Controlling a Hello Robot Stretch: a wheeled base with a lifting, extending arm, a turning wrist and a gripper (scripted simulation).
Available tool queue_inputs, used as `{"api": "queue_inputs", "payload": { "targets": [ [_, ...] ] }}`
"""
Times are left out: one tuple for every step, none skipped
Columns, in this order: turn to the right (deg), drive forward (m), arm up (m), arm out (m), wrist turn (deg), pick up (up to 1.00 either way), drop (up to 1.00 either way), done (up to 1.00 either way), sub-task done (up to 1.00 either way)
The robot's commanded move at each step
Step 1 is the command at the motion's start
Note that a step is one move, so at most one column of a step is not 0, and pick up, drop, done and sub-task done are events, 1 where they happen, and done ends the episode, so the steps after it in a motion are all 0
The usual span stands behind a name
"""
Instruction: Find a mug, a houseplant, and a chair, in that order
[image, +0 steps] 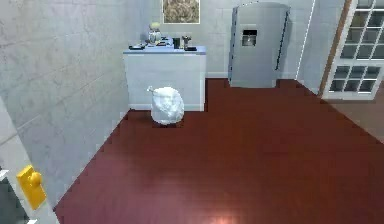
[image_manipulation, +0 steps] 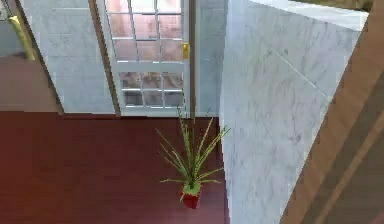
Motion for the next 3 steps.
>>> {"api": "queue_inputs", "payload": {
  "targets": [
    [-45.0,0.0,0.0,0.0,0.0,0.0,0.0,0.0,0.0],
    [-39.0,0.0,0.0,0.0,0.0,0.0,0.0,0.0,0.0],
    [-3.0,0.0,0.0,0.0,0.0,0.0,0.0,0.0,0.0]
  ]
}}
